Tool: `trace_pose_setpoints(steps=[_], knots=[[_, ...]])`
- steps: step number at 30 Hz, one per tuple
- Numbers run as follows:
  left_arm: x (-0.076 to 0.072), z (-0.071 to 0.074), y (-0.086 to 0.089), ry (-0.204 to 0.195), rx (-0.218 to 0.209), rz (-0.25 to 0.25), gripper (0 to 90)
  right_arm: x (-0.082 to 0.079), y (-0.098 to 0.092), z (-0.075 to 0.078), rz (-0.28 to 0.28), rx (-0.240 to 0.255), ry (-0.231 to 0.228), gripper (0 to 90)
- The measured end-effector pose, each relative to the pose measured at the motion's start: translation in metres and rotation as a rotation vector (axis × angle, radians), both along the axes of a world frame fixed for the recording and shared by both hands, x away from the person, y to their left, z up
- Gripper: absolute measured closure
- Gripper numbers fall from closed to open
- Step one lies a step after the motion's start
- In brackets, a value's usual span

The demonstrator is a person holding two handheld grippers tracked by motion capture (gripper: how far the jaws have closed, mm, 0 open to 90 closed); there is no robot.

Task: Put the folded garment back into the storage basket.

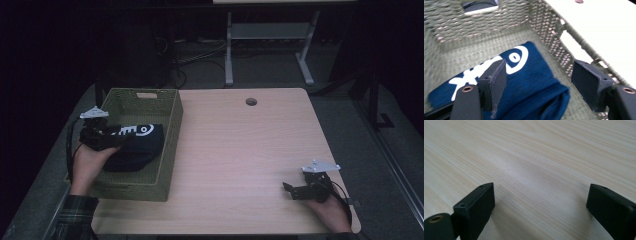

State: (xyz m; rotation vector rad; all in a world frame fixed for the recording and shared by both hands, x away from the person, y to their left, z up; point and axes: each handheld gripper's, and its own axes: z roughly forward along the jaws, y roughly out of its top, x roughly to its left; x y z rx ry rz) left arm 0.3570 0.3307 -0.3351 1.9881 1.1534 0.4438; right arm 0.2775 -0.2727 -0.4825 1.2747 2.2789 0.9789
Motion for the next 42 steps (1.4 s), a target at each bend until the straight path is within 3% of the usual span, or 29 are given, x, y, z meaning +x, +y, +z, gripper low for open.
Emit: trace_pose_setpoints(steps=[11, 24, 31, 42], knots=[[0.002, 0.001, -0.038, -0.016, -0.018, -0.055, 20.1, 0.000, 0.000, 0.000, 0.001, 0.000, 0.000, 7.7], [-0.007, 0.004, -0.084, -0.041, -0.065, -0.124, 14.9, 0.000, 0.000, 0.000, 0.000, 0.000, -0.001, 7.7], [-0.013, -0.001, -0.115, -0.037, -0.091, -0.176, 14.5, 0.000, 0.000, 0.000, 0.000, 0.002, 0.000, 7.7], [-0.024, -0.010, -0.158, -0.033, -0.093, -0.255, 14.0, 0.000, 0.000, 0.000, 0.001, 0.001, 0.000, 7.7]])
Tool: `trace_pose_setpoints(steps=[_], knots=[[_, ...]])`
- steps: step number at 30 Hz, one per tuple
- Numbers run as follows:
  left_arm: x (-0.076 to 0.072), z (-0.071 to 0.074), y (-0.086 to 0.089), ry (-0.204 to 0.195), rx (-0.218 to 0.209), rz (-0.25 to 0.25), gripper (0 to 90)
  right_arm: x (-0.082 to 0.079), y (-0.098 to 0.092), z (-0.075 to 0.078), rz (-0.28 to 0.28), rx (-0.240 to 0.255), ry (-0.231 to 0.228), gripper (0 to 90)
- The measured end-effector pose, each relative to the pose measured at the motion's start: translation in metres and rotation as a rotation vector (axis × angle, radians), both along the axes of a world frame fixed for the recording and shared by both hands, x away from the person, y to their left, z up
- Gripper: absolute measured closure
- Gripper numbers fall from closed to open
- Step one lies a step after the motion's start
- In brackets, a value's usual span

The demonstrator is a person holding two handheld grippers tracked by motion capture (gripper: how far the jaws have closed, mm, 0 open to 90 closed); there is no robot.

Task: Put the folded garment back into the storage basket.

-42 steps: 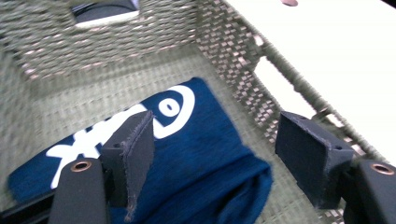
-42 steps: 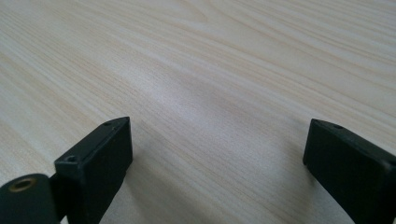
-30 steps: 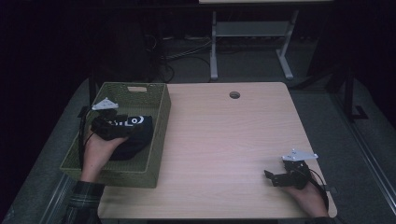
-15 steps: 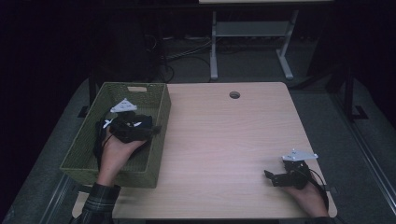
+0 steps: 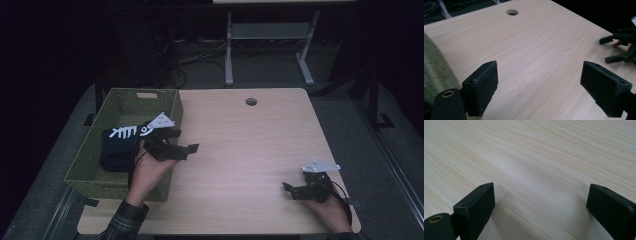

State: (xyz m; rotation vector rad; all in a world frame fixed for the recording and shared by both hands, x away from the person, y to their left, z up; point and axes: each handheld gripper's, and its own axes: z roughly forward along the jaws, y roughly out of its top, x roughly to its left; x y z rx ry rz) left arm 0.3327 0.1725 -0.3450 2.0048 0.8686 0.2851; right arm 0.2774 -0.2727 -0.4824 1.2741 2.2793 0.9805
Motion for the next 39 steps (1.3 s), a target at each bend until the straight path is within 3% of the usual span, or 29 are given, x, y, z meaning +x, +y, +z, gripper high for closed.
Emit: trace_pose_setpoints(steps=[21, 35, 39], knots=[[-0.018, -0.036, -0.048, -0.001, 0.025, -0.064, 14.0, 0.000, 0.000, 0.000, 0.001, 0.001, 0.001, 7.7], [-0.023, -0.081, -0.072, 0.024, 0.103, -0.101, 14.0, 0.000, 0.000, 0.000, -0.001, -0.001, 0.000, 7.7], [-0.022, -0.095, -0.077, 0.032, 0.143, -0.121, 13.9, 0.000, 0.000, 0.000, 0.000, -0.001, 0.000, 7.7]])
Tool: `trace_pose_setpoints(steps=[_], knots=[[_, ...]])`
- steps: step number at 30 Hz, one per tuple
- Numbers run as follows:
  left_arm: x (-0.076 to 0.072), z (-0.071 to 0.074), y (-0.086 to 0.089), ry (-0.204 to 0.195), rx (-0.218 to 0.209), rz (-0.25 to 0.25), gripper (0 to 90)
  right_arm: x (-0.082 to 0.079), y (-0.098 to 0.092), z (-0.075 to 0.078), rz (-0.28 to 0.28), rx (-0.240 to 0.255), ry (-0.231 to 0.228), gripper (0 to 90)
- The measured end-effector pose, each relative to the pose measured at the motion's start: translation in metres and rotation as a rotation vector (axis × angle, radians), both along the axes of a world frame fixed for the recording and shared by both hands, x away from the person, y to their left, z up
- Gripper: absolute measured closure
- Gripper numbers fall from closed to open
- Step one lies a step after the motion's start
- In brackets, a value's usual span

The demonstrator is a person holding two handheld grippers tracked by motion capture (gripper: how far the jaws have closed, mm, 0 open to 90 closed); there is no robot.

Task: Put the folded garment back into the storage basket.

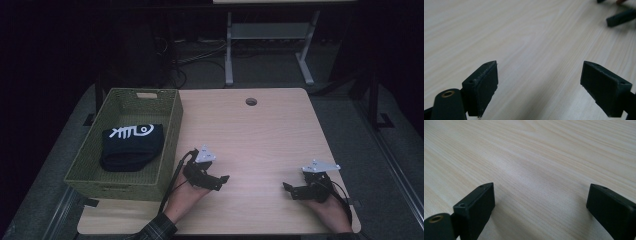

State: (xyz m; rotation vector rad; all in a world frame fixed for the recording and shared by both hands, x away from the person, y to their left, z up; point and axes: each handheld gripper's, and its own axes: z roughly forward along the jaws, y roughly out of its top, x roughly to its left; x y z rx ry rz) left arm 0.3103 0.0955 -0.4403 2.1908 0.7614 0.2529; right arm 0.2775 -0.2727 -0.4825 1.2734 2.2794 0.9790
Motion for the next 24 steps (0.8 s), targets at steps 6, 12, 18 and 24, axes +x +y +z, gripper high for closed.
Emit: trace_pose_setpoints(steps=[6, 12, 18, 24], knots=[[0.002, -0.022, -0.003, 0.004, 0.043, -0.001, 13.6, 0.000, 0.000, 0.000, 0.000, 0.000, 0.000, 7.7], [0.001, -0.035, -0.005, 0.006, 0.058, -0.007, 12.7, 0.000, 0.000, 0.000, 0.000, 0.000, 0.000, 7.7], [-0.001, -0.037, -0.005, -0.028, 0.064, -0.010, 12.8, 0.000, 0.000, 0.000, 0.000, 0.000, 0.000, 7.7], [-0.001, -0.037, -0.005, -0.029, 0.066, -0.011, 12.7, 0.000, 0.000, 0.000, 0.000, 0.000, 0.000, 7.7]])
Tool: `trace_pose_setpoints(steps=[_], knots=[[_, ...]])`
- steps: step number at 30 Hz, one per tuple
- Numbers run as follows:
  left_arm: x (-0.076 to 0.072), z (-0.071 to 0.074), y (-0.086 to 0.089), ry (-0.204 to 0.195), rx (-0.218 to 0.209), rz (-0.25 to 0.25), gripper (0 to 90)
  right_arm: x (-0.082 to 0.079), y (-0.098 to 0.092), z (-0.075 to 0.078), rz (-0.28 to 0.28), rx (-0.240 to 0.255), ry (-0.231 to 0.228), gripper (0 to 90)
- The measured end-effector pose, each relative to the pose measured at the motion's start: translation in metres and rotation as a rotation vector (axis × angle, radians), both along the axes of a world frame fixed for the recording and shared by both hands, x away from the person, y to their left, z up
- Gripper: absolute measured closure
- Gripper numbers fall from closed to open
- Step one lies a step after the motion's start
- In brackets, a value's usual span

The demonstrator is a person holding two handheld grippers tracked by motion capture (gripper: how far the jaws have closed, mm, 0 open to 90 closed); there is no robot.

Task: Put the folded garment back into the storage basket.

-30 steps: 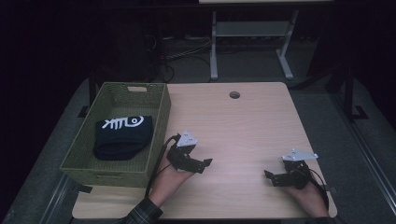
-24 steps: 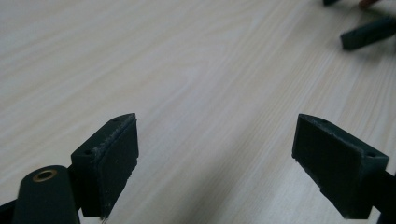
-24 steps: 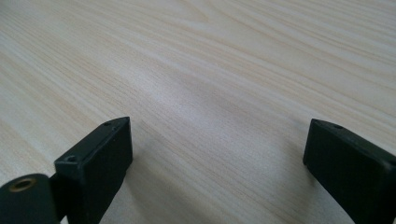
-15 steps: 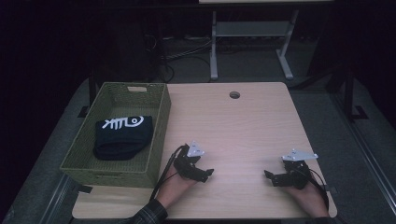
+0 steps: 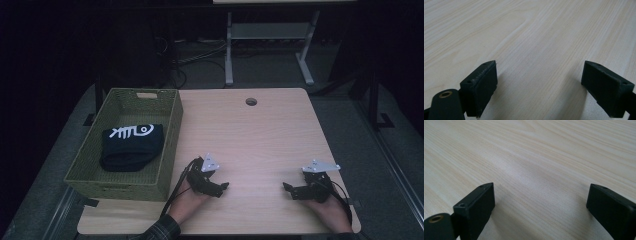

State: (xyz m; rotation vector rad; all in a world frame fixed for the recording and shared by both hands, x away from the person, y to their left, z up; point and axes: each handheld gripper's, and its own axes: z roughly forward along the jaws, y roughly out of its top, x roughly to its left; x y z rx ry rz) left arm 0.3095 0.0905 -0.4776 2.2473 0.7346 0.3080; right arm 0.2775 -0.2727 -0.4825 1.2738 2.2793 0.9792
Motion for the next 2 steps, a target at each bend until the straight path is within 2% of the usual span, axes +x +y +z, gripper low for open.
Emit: trace_pose_setpoints(steps=[2], knots=[[0.0000, 0.0000, 0.0000, 0.000, 0.000, 0.000, 12.8, 0.0000, 0.0000, 0.0000, 0.000, 0.000, 0.000, 7.7]])
